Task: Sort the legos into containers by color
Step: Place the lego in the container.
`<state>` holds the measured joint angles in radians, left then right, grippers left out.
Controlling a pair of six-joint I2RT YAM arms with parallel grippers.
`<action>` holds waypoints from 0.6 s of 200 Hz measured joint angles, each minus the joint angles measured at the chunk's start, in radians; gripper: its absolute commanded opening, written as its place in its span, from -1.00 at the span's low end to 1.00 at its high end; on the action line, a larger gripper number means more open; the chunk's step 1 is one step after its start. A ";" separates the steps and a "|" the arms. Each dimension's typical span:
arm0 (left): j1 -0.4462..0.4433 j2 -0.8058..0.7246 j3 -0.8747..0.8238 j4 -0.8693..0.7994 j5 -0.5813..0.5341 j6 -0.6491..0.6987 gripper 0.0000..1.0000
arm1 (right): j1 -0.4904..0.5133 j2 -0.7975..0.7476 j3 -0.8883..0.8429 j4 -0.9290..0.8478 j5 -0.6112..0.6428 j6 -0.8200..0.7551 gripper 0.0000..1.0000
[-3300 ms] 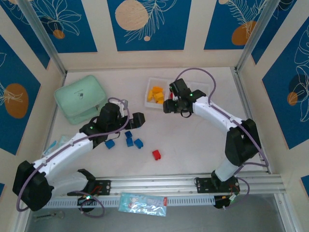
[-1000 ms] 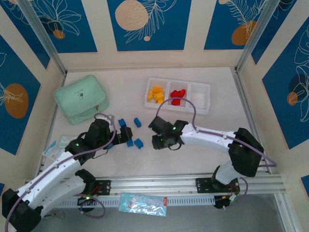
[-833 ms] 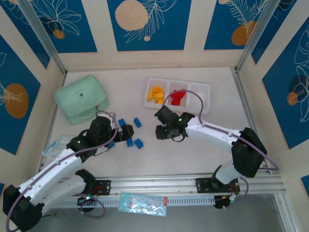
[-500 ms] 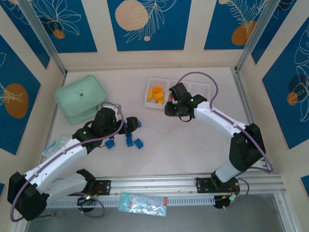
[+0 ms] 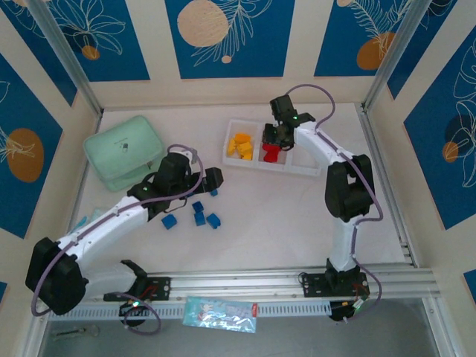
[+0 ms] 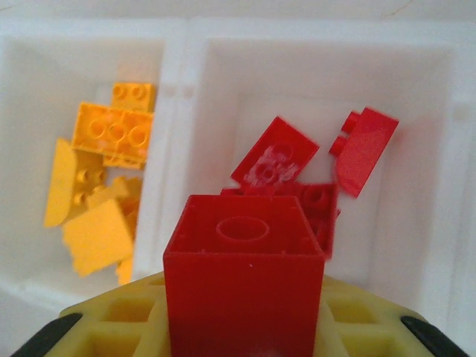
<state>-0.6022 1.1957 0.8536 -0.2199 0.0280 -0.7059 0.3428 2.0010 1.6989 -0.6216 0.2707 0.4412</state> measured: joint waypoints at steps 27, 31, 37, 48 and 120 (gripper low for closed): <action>0.009 0.024 0.014 0.016 0.014 0.000 0.99 | -0.016 0.058 0.068 -0.028 0.008 -0.024 -0.13; 0.010 0.026 0.015 0.018 0.017 0.000 0.99 | -0.018 0.064 0.078 -0.033 0.008 -0.023 -0.08; 0.012 0.031 0.016 0.019 0.021 0.000 0.99 | -0.018 0.071 0.091 -0.040 0.008 -0.028 -0.02; 0.015 0.036 0.017 0.020 0.026 0.000 0.99 | -0.018 0.075 0.102 -0.048 0.009 -0.039 0.06; 0.027 0.018 0.015 0.022 0.043 0.000 0.99 | 0.038 -0.065 -0.012 -0.058 0.018 -0.049 0.23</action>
<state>-0.5751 1.2140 0.8684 -0.1978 0.0715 -0.7059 0.3809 1.9362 1.6871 -0.6792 0.2886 0.3920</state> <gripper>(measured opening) 0.993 0.607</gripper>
